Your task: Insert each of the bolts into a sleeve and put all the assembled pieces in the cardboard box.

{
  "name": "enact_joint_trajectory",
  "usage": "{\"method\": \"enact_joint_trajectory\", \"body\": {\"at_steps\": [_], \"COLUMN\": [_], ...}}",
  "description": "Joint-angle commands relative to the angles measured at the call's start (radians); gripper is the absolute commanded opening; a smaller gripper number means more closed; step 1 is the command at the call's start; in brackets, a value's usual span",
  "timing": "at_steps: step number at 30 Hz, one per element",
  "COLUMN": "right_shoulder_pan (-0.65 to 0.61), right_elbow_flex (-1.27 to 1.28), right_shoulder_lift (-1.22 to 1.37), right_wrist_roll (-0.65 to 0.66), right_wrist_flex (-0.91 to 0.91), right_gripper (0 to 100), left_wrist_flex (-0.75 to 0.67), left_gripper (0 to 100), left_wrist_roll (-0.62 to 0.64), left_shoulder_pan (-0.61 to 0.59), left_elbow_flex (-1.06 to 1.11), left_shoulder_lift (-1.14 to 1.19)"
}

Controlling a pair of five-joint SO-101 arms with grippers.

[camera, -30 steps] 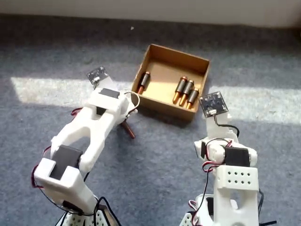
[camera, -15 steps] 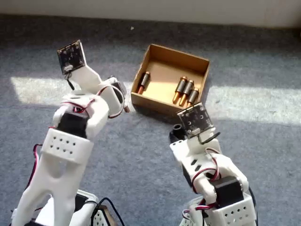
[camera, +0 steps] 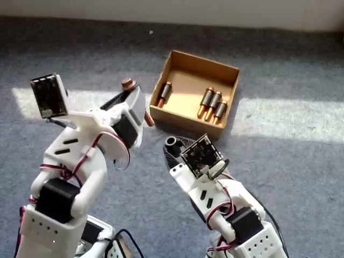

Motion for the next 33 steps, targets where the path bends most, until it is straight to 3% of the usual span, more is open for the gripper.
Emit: {"method": "enact_joint_trajectory", "body": {"at_steps": [1, 8, 16, 33], "right_shoulder_pan": [-0.030, -0.045, -0.045, -0.047], "right_elbow_flex": [-0.010, -0.007, -0.005, -0.008], "right_shoulder_lift": [-0.042, -0.124, -0.125, -0.131], "right_wrist_roll": [-0.003, 0.046, 0.048, 0.054], "right_wrist_flex": [-0.033, -0.033, -0.033, 0.010], "right_gripper": [0.6, 0.6, 0.6, 0.6], "left_wrist_flex": [-0.120, -0.253, -0.256, -0.258], "left_gripper": [0, 1, 1, 1], "left_wrist_roll": [-0.037, -0.083, -0.084, -0.086], "left_shoulder_pan": [0.079, 0.085, 0.189, 0.191], "left_elbow_flex": [0.111, 0.325, 0.384, 0.469], "left_shoulder_lift": [-0.122, -0.288, -0.400, -0.398]}}
